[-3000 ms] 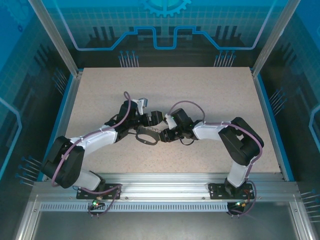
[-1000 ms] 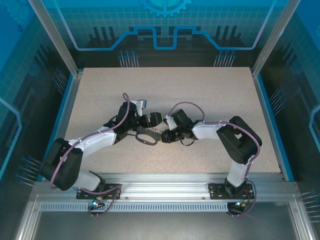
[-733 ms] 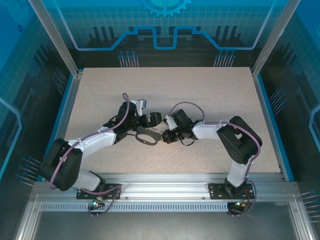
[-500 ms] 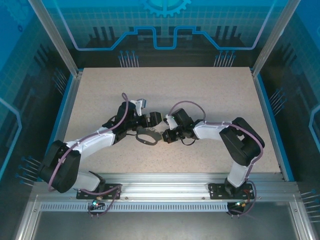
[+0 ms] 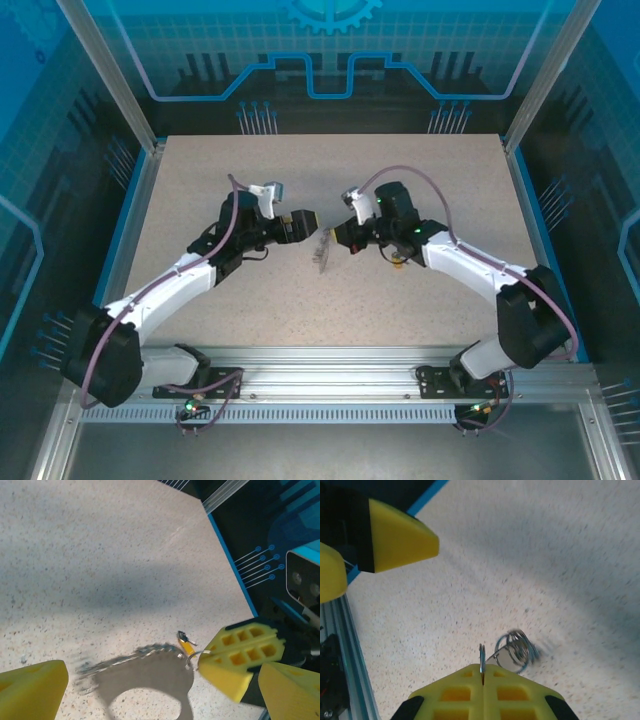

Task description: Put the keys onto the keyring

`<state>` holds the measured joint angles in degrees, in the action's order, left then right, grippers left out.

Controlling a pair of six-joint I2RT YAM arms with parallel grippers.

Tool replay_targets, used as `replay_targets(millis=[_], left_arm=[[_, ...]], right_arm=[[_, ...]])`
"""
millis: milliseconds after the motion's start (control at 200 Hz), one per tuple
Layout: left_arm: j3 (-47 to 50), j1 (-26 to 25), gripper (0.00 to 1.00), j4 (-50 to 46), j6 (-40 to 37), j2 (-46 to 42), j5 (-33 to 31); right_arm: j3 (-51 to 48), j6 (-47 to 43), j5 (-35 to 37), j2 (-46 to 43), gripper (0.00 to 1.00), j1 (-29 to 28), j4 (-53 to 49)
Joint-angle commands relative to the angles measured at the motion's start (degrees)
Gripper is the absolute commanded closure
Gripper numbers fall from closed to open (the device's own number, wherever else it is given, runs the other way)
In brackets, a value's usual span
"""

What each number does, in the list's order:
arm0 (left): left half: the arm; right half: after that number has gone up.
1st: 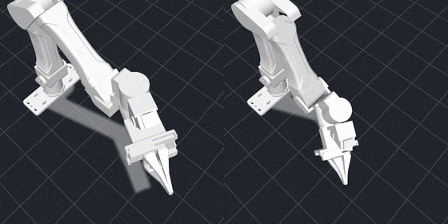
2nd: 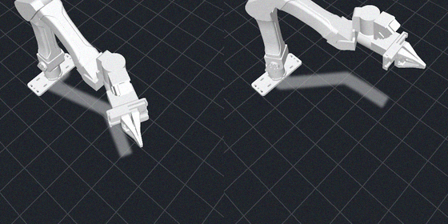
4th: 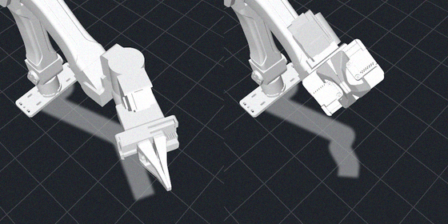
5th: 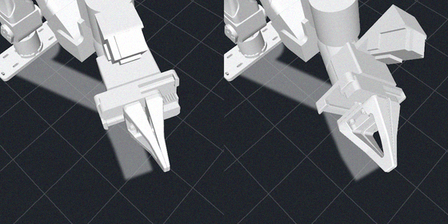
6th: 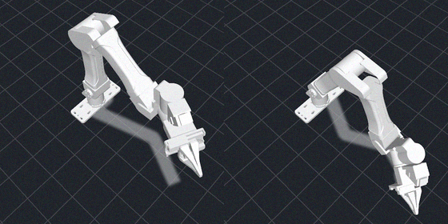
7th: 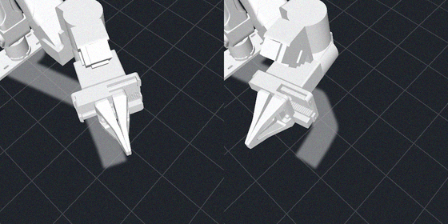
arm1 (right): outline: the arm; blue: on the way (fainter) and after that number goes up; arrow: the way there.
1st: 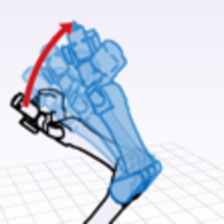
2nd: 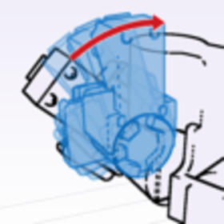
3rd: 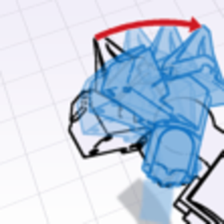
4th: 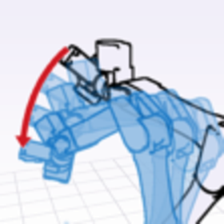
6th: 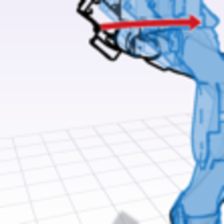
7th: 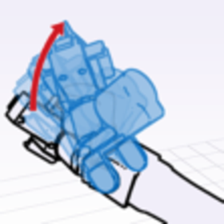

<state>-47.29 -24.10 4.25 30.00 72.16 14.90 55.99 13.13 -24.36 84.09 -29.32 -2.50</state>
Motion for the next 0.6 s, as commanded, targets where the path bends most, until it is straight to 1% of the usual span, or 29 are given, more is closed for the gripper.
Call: replay_targets(millis=[0, 75, 125, 275, 315, 530, 595], left_arm=[[-3.4, 0.7, 0.01, -2.7, -2.7, -1.8, 2.9], [-4.5, 0.8, 0.03, -2.6, -3.5, -1.8, 4.5], [-5.0, 0.8, 0.06, -2.1, -4.0, -1.6, 5.9], [-6.5, 1.0, 0.23, 1.2, -4.7, 0.5, 11.3], [-7.0, 1.1, 0.26, 2.1, -4.9, 1.2, 12.9], [-8.8, 1.3, 0.50, 6.9, -5.5, 3.8, 19.7], [-9.0, 1.4, 0.55, 8.1, -5.5, 4.2, 21.5]], right_arm=[[2.4, -2.5, -6.2, -3.1, 1.00, 2.6, 0.1], [3.6, -3.0, -9.4, -4.1, 1.00, 4.1, 0.0], [4.3, -3.3, -11.8, -4.3, 1.00, 5.0, 0.1], [6.1, -4.1, -18.8, -4.3, 1.00, 7.0, 0.1], [6.3, -4.0, -20.4, -4.2, 1.00, 7.4, 0.5], [5.9, -1.5, -25.8, -3.2, 1.00, 9.1, 4.3], [5.4, -0.3, -27.5, -2.9, 1.00, 9.4, 6.2]])
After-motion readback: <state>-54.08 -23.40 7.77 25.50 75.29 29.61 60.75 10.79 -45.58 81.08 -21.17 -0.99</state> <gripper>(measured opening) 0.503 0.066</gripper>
